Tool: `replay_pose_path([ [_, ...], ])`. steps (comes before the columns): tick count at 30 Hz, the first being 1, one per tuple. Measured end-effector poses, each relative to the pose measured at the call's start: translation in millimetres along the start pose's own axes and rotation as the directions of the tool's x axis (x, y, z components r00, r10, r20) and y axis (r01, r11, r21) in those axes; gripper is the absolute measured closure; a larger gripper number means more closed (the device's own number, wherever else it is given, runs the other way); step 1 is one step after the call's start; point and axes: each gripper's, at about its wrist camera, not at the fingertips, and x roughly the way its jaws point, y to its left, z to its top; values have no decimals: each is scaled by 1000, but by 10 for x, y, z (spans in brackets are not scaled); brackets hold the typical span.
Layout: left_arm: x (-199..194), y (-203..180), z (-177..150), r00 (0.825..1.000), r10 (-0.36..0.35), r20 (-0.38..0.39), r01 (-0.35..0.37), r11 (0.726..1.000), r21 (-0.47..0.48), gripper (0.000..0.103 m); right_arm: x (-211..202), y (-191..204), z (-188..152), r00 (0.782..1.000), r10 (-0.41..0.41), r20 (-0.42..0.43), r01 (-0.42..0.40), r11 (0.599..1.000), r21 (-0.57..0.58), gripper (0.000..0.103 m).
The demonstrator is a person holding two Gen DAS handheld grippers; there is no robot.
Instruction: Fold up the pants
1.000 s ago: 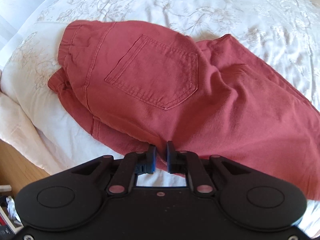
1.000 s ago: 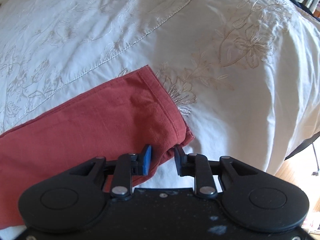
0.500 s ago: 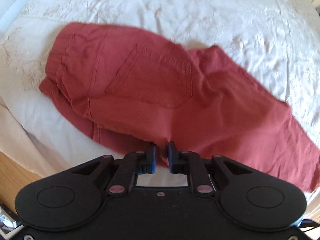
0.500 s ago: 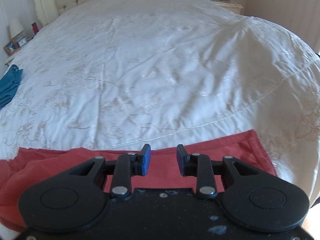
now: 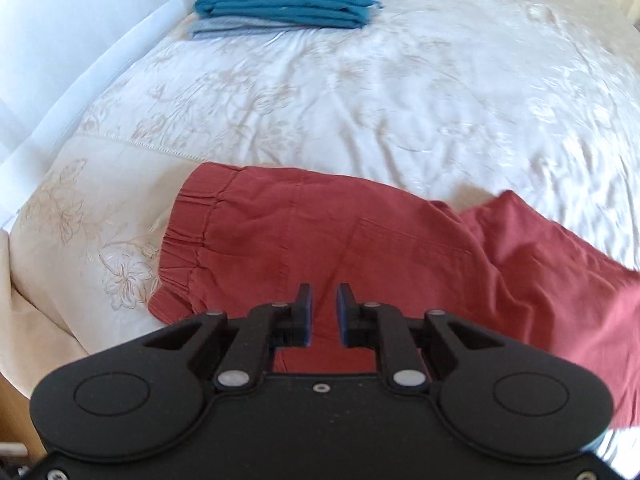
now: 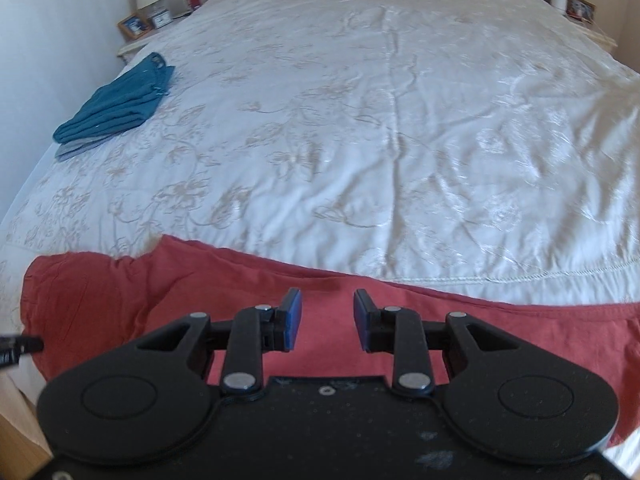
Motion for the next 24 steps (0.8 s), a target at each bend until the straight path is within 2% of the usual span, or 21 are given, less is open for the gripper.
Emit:
replay_pose_path([
  [2,278,175,-6,994,-3,-113,-1,999,-39,81,59,186,65,1000,23,5,-22,999,-40,72],
  [4,581,294,-203,955,56,-292,-63,998,-12,81,144,366,133,999,54,-4,-54,996,-70,72],
  [6,676,409,-444,934,61,-352,-69,998,-9,81,253,521,198,996,85,-23,-86,992,-90,72],
  [8,640,498,-562,926,65,-371,-74,997,-11,84,416,667,269,993,109,-39,-113,986,-121,71],
  [9,611,547,-589,924,56,-378,-68,997,-20,84,503,751,311,992,113,-48,-119,983,-140,71],
  [11,488,610,-561,937,31,-348,-45,998,-32,87,672,890,397,991,122,-54,-129,978,-162,71],
  [14,177,582,-321,983,31,-183,-22,999,50,86,961,1059,541,985,150,-81,-162,972,-169,70],
  [16,66,549,-119,997,33,-70,-27,996,85,84,1138,1161,624,981,171,-95,-185,969,-163,70],
  [17,72,557,-36,999,33,-39,-30,996,81,84,1211,1203,655,979,176,-104,-192,968,-164,70],
  [18,124,573,27,999,34,-35,-32,997,72,83,1295,1249,682,977,179,-114,-196,966,-169,70],
  [21,448,675,65,993,53,-106,-50,998,33,82,1501,1372,726,974,175,-145,-202,960,-195,70],
  [24,807,671,-155,968,102,-230,-84,993,86,83,1641,1423,691,968,161,-190,-201,956,-212,70],
])
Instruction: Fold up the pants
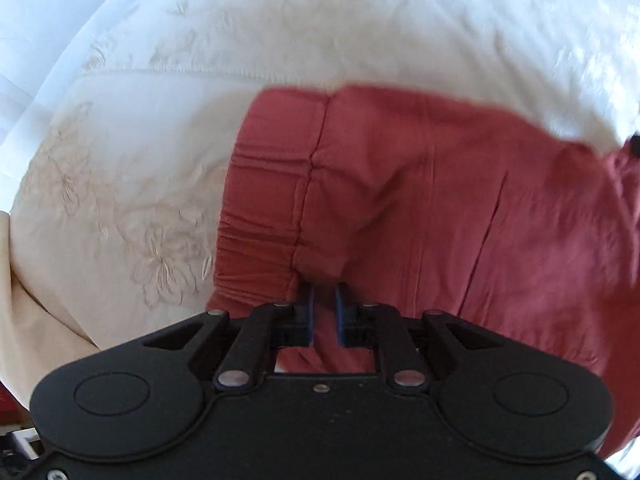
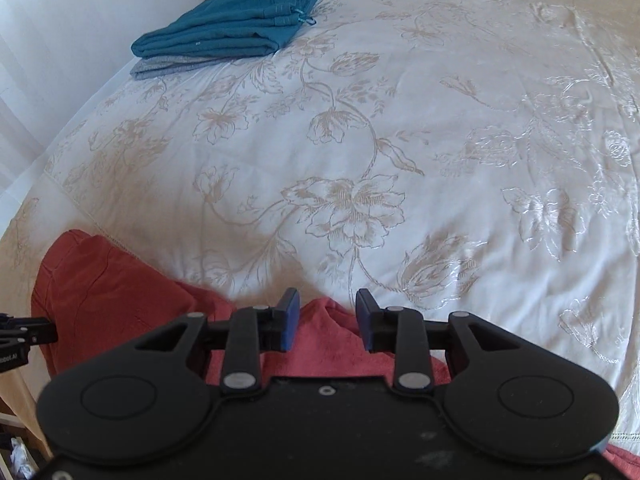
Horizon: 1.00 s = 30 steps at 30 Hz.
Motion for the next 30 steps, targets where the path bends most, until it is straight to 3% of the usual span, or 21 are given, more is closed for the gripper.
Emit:
replay_pose_path([
  [5,18,-136,-216,997,40,63,-45,996,82,85,167,32,-55,992,45,-116,-47,999,-16,72],
  [6,27,-130,-218,997,39,61,-43,997,69,85,177,54,-60,991,44,-124,-49,998,-32,77],
  [7,38,-111,-217,998,32,56,-35,998,50,86,193,76,-61,991,42,-129,-50,997,-54,96],
  [9,64,-57,-187,999,11,44,-11,1000,-4,86,182,79,-18,995,31,-94,-37,997,-63,98],
  [11,73,-9,-204,999,-2,45,3,999,-37,86,223,-33,66,999,-1,-50,2,1000,19,100],
  [13,93,48,-205,999,0,49,1,1000,-30,86,365,-191,116,997,12,-72,-1,988,153,100],
  [15,76,37,-219,999,8,49,-7,1000,-11,86,434,-192,97,997,9,-75,4,986,169,99],
  [18,-75,-51,-146,998,8,69,-9,1000,12,86,220,-201,9,1000,-3,7,2,984,180,88],
  [20,-278,-120,-122,992,-9,127,6,1000,28,86,-128,-284,-129,992,-41,120,12,973,229,68],
  [22,-494,-240,-105,981,-44,191,30,997,74,86,-499,-402,-311,975,-105,196,50,962,270,56],
  [25,-713,-549,-116,956,-137,258,96,982,165,86,-962,-640,-726,953,-198,230,109,931,349,56],
  [27,-757,-828,-149,947,-216,239,162,961,226,84,-1217,-824,-1092,942,-255,218,146,897,418,56],
  [30,-655,-1163,-265,952,-244,186,185,940,286,83,-1501,-1099,-1673,931,-337,141,227,836,499,56],
])
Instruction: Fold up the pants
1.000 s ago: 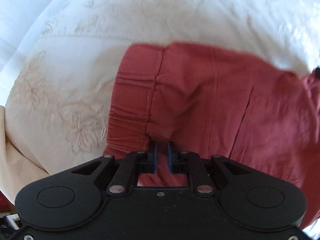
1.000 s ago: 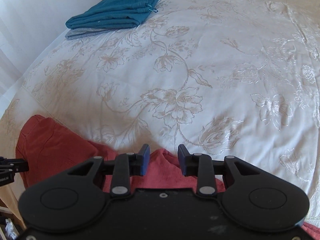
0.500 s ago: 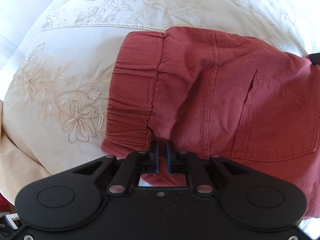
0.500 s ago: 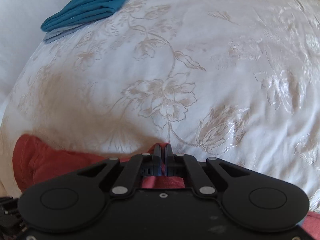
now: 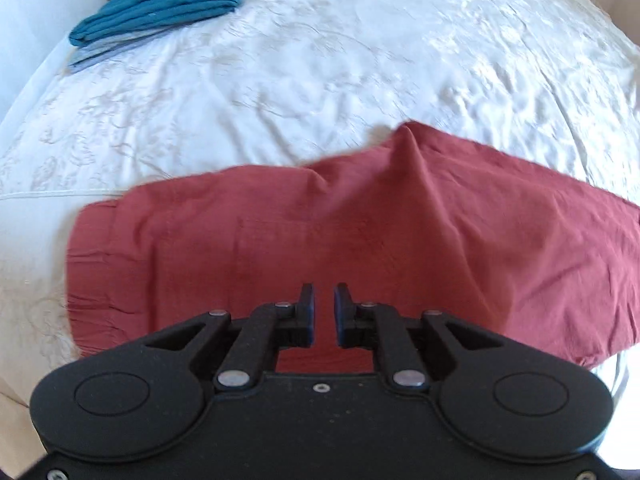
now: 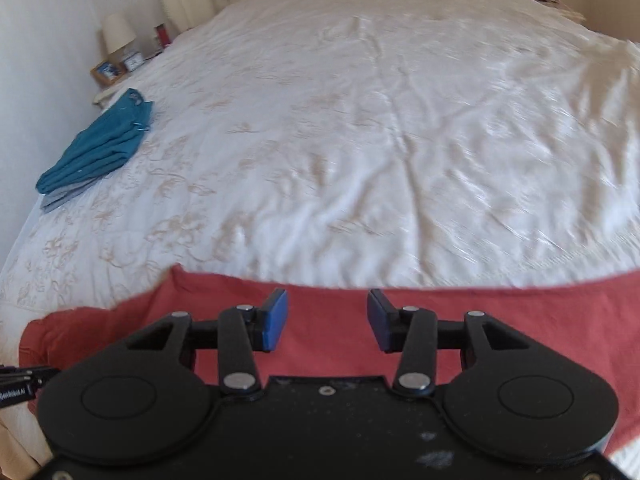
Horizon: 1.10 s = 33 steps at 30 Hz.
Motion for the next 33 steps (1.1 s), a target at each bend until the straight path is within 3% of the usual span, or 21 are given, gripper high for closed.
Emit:
replay_pose_path([
  [2,218,-166,-107,994,72,-87,-69,997,39,83,-141,-374,-177,996,-87,-18,88,996,29,56],
  [4,473,-210,-251,983,144,-115,-137,989,61,83,-260,-766,-308,983,-181,-31,182,981,63,56],
  [9,490,-257,-268,978,175,-114,-175,985,10,83,-490,-1708,-410,938,-347,-23,346,928,138,56],
  [13,479,-179,-195,971,183,-153,-199,975,-101,84,-517,-2371,-310,912,-409,-15,404,892,201,56],
  [16,491,-186,-155,963,205,-174,-229,964,-133,86,-482,-2743,-215,895,-446,0,435,873,222,56],
  [20,549,-232,-88,951,248,-186,-273,954,-126,87,-325,-3047,-38,908,-420,3,416,901,125,56],
  [27,500,-341,-124,941,288,-178,-313,941,-129,87,111,-3276,293,962,-270,-44,269,963,-30,57],
  [33,487,-340,-139,940,295,-174,-322,934,-157,87,417,-3266,479,976,-182,-119,167,978,-125,63],
])
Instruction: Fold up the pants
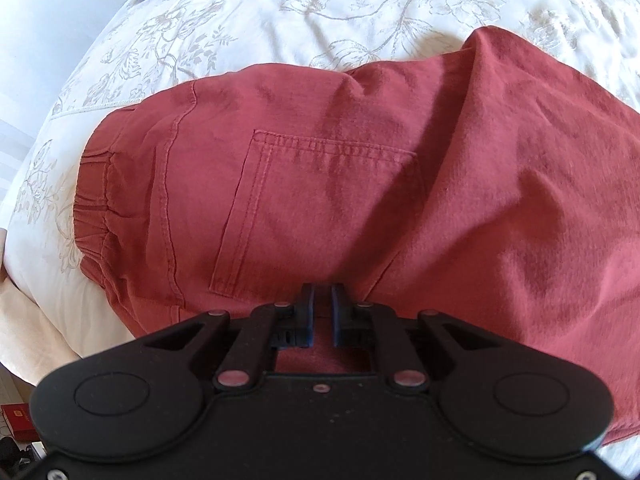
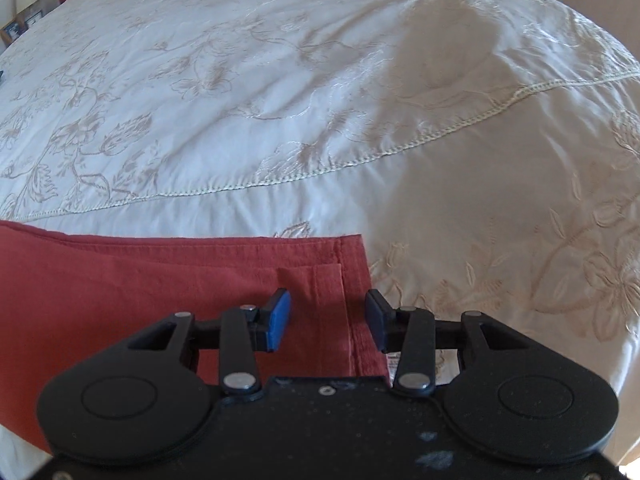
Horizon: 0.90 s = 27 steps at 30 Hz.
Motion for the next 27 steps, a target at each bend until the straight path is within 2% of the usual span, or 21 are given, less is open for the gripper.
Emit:
replay_pose_path([
  [2,1,6,-2,1000,3,1,-3,1000,-12,87,112,16,87,997,34,-67,-36,999,-25,87],
  [4,8,11,-9,1000,6,4,-6,1000,-18,87,112,62,146,996,46,-72,-50,997,-51,96],
  [7,27,26,-44,1000,6,14,-5,1000,-15,87,78,93,269,1000,-21,5,21,996,-90,98],
  [9,19,38,-71,1000,6,21,-6,1000,-5,86,157,63,360,999,-52,11,53,996,-67,98],
  [13,-45,41,-84,1000,11,16,-11,1000,7,86,284,78,417,998,-55,-25,53,996,-73,95],
  [16,-241,18,-85,999,-4,53,4,1000,9,86,81,-59,357,997,-72,28,72,997,-5,77],
  [18,-446,-66,-109,993,-18,113,15,1000,23,85,-189,-225,217,996,-44,75,40,998,52,73],
  [19,-541,-127,-126,990,-32,137,28,999,34,85,-307,-286,135,996,-29,86,22,997,77,68],
  [22,-782,-406,-192,977,-118,180,104,991,84,85,-557,-400,-191,997,-3,83,-6,994,106,66],
  [24,-859,-641,-213,967,-178,185,156,980,124,82,-642,-414,-417,998,-8,61,1,993,114,66],
  [27,-811,-989,-244,967,-209,146,184,969,167,82,-720,-384,-680,999,22,50,-29,990,135,66],
])
